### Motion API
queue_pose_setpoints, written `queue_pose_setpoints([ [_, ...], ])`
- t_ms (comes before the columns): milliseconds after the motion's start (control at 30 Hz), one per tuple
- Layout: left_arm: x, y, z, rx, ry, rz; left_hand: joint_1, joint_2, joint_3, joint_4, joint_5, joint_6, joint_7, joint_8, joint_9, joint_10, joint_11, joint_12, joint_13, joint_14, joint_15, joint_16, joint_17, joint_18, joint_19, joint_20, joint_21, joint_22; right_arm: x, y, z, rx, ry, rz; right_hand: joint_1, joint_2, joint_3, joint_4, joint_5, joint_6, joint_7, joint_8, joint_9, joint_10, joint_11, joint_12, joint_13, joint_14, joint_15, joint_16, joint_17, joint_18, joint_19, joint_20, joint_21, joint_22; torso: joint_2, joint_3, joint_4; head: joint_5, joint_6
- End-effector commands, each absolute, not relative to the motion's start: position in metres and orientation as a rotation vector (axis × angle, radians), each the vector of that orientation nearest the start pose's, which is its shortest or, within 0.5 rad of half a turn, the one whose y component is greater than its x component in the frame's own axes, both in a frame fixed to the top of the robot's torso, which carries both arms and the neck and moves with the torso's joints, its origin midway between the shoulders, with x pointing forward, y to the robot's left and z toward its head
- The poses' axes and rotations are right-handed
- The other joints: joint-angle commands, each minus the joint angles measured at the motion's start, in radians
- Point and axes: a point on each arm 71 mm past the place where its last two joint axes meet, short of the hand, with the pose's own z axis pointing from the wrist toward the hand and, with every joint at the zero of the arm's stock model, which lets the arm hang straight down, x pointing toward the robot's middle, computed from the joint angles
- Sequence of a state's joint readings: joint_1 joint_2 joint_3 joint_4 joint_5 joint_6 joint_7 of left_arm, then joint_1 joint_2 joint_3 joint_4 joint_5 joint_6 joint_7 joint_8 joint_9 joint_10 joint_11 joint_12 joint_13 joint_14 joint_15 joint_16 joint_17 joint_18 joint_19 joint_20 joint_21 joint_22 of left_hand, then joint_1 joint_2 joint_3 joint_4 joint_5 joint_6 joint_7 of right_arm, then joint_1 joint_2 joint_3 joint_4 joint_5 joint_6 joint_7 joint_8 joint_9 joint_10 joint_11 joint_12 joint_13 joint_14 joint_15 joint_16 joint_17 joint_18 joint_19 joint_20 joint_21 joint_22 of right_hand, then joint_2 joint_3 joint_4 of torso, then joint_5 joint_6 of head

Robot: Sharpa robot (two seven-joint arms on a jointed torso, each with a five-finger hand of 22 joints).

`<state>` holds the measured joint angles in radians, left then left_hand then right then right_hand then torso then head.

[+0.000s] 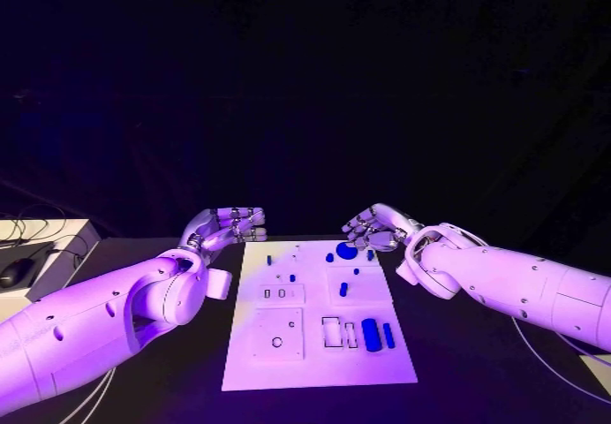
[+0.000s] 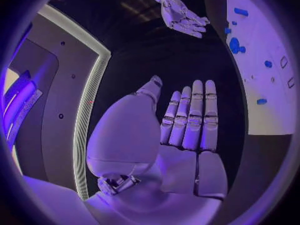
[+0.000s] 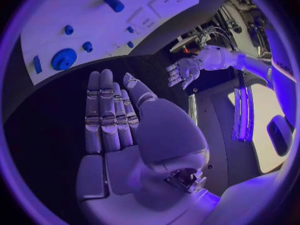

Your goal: Assemble the parts on the task board

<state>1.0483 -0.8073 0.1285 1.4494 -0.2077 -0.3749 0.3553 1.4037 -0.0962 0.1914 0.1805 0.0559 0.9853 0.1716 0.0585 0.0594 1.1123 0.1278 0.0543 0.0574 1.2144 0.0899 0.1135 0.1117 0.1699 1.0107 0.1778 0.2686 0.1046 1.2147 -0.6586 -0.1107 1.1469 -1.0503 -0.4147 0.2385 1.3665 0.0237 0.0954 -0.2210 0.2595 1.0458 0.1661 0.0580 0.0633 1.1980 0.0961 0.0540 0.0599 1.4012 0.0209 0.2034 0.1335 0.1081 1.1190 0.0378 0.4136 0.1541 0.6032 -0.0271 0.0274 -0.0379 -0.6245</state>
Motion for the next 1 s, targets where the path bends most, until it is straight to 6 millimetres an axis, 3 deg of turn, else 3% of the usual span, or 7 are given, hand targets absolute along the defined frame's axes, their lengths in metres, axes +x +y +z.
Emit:
queue_pose_setpoints([
  [33, 0.492, 0.212, -0.189, -1.003, 1.393, -1.488, -0.029, -0.013, 0.020, -0.040, -0.004, 0.056, -0.004, 0.004, 0.003, 0.068, -0.022, 0.004, 0.002, 0.191, -0.056, 0.114, 0.111, -0.029, 0.154, -0.099, 0.104, 0.041, 0.544, -0.211, -0.206, -0.075, 1.540, 0.670, -0.016, -0.032, -0.014, -0.011, 0.050, 0.072, -0.029, 0.005, 0.004, 0.132, -0.054, 0.006, 0.007, 0.110, -0.070, 0.329, 0.186, -0.002, 0.166, -0.101, 0.180, 0.106, 0.023, -0.0071, 0.0183, -0.012, 0.008],
  [167, 0.486, 0.210, -0.182, -0.981, 1.385, -1.515, -0.009, -0.001, 0.041, -0.077, 0.001, 0.052, 0.000, 0.003, 0.003, 0.057, -0.018, 0.004, 0.002, 0.122, -0.057, 0.193, 0.189, -0.064, 0.125, -0.131, 0.142, 0.065, 0.546, -0.206, -0.203, -0.120, 1.529, 0.624, -0.044, -0.040, 0.011, -0.021, 0.069, 0.081, -0.026, 0.006, 0.005, 0.135, -0.063, 0.007, 0.018, 0.079, -0.076, 0.526, 0.323, 0.012, 0.216, -0.116, 0.314, 0.214, 0.033, -0.0118, 0.0318, -0.024, 0.005],
  [267, 0.482, 0.210, -0.176, -0.959, 1.387, -1.541, -0.012, -0.005, 0.080, -0.084, -0.001, 0.051, -0.002, 0.004, 0.003, 0.053, -0.017, 0.004, 0.002, 0.068, -0.050, 0.208, 0.205, -0.077, 0.087, -0.130, 0.151, 0.072, 0.549, -0.201, -0.197, -0.158, 1.521, 0.583, -0.053, -0.049, 0.025, -0.029, 0.066, 0.080, -0.038, 0.003, 0.004, 0.128, -0.060, 0.013, 0.024, 0.082, -0.078, 0.632, 0.397, -0.001, 0.272, -0.120, 0.582, 0.552, 0.044, -0.0161, 0.0409, -0.030, 0.000],
  [367, 0.480, 0.210, -0.174, -0.953, 1.387, -1.547, -0.048, -0.027, 0.131, -0.100, -0.001, 0.052, -0.003, 0.004, 0.003, 0.053, -0.017, 0.004, 0.002, 0.044, -0.052, 0.278, 0.230, -0.078, 0.060, -0.135, 0.207, 0.102, 0.552, -0.199, -0.195, -0.187, 1.527, 0.551, -0.064, -0.047, 0.038, -0.026, 0.064, 0.076, -0.035, 0.005, 0.005, 0.090, -0.043, 0.011, 0.012, 0.072, -0.069, 0.727, 0.463, 0.000, 0.285, -0.115, 0.697, 0.700, 0.049, -0.0194, 0.0474, -0.038, -0.002],
  [600, 0.478, 0.213, -0.171, -0.953, 1.386, -1.548, -0.048, -0.022, 0.114, -0.108, -0.002, 0.051, -0.008, 0.004, 0.003, 0.050, -0.018, 0.004, 0.002, 0.041, -0.053, 0.293, 0.223, -0.071, 0.049, -0.129, 0.228, 0.108, 0.556, -0.191, -0.193, -0.260, 1.543, 0.472, -0.082, -0.067, 0.048, -0.022, 0.062, 0.067, -0.026, 0.005, 0.005, 0.013, -0.022, 0.007, 0.004, 0.043, -0.051, 0.774, 0.495, 0.017, 0.272, -0.095, 0.721, 0.741, 0.063, -0.0261, 0.0601, -0.048, -0.005],
  [800, 0.477, 0.211, -0.173, -0.958, 1.390, -1.553, -0.048, -0.019, 0.105, -0.110, -0.002, 0.050, -0.008, 0.004, 0.003, 0.046, -0.017, 0.005, 0.002, 0.042, -0.053, 0.308, 0.218, -0.067, 0.044, -0.128, 0.246, 0.111, 0.558, -0.187, -0.194, -0.290, 1.534, 0.418, -0.073, -0.095, 0.051, -0.007, 0.046, 0.059, -0.023, 0.004, 0.006, -0.067, 0.000, 0.008, 0.003, 0.030, -0.034, 0.792, 0.493, 0.064, 0.251, -0.070, 0.635, 0.650, 0.073, -0.0306, 0.0688, -0.049, -0.006],
  [1000, 0.477, 0.211, -0.175, -0.963, 1.390, -1.554, -0.047, -0.018, 0.101, -0.111, -0.002, 0.046, -0.007, 0.004, 0.003, 0.037, -0.015, 0.005, 0.002, 0.037, -0.052, 0.320, 0.218, -0.068, 0.039, -0.129, 0.255, 0.111, 0.560, -0.185, -0.196, -0.303, 1.546, 0.386, -0.052, -0.112, 0.054, 0.026, 0.049, 0.063, -0.026, 0.003, 0.006, -0.092, 0.005, 0.006, 0.002, 0.025, -0.029, 0.810, 0.476, 0.086, 0.264, -0.059, 0.570, 0.625, 0.079, -0.0365, 0.0751, -0.059, -0.008],
])
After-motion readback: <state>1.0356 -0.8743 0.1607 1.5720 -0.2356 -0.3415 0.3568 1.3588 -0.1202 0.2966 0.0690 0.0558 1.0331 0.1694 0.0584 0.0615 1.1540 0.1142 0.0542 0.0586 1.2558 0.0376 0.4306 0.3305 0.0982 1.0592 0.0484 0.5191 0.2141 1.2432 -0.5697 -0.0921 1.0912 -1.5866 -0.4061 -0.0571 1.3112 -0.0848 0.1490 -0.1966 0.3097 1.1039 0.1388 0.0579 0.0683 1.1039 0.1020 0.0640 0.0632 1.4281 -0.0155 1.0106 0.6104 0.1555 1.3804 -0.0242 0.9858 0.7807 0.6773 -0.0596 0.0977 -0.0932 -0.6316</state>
